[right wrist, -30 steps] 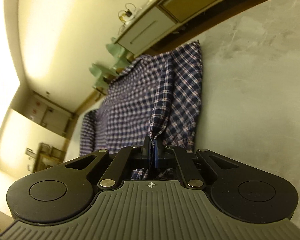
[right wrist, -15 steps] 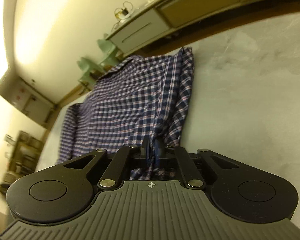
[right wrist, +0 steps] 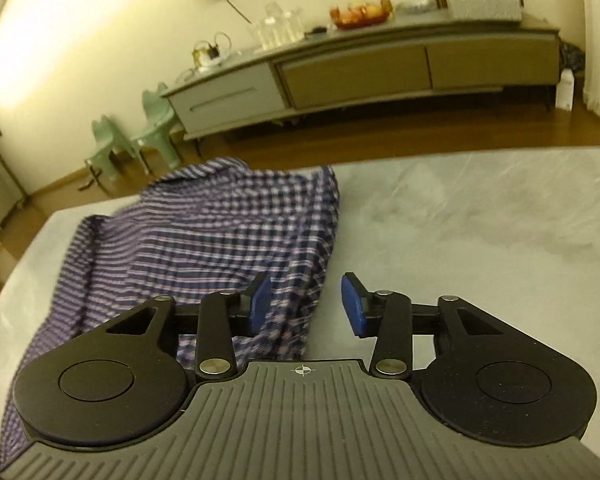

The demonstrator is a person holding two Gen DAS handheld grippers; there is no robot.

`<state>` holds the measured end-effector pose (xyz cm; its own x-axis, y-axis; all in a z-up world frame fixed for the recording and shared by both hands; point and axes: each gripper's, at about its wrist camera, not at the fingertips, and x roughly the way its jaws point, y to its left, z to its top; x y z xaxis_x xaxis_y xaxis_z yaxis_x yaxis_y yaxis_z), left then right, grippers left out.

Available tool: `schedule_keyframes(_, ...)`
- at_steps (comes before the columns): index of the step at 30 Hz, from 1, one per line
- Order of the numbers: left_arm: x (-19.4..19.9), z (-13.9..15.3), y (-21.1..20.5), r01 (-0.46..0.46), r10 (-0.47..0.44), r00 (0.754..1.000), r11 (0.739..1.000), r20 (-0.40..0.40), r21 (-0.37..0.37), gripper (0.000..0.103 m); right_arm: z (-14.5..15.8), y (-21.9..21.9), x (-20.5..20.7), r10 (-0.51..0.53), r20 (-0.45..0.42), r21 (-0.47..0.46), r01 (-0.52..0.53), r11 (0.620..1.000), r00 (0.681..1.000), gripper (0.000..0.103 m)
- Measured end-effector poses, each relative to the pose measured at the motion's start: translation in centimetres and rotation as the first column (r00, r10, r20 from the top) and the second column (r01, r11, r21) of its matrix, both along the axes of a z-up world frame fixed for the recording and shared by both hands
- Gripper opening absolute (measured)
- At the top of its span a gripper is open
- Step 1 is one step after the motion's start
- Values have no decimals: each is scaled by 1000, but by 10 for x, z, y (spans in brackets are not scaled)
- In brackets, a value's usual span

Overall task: Fold clothes
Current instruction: 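Lay the shirt flat on the table and open the left gripper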

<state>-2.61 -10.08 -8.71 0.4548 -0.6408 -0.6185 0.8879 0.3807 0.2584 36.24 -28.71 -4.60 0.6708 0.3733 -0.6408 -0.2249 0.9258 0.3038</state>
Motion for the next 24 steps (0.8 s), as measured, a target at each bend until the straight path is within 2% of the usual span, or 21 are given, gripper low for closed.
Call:
schedule_keyframes(3,-10,2,4,-16,17,1000,1000,23,-27,36,25,2,-32,41,7,-9,-41,999,999,48)
schedule_keyframes(5,-18,1,8,-25,26,999,999,19,-46,52,36,4,-53,80,-6,12,-80,997,997,53)
schedule_keyframes(8,-31,0,14,-38,39,999,997,13,-74,59,43,9,-97,135,-35,22,-135,991,990,53)
schedule_keyframes(13,-56,-7,24,-70,70,998,993,-2,-98,65,16,22,-174,193,-110,7,-194,981,975,53)
schedule_keyframes(16,-71,-7,34,-91,93,995,992,21,-93,65,-10,34,-211,198,-166,-12,-203,979,966,47)
schedule_keyframes(18,-82,-7,40,-104,108,994,990,36,-90,65,-20,44,-232,166,-144,-140,-186,973,976,45)
schedule_keyframes(21,-97,-7,50,-126,131,990,988,58,-87,66,-30,57,-263,108,-95,-309,-132,942,990,47)
schedule_keyframes(22,-99,-4,63,-176,184,981,978,62,-112,68,-25,56,-274,87,-76,-306,-106,946,993,47)
schedule_keyframes(24,-103,2,90,-270,282,957,951,69,-153,69,-15,53,-296,61,-44,-271,-70,960,997,54)
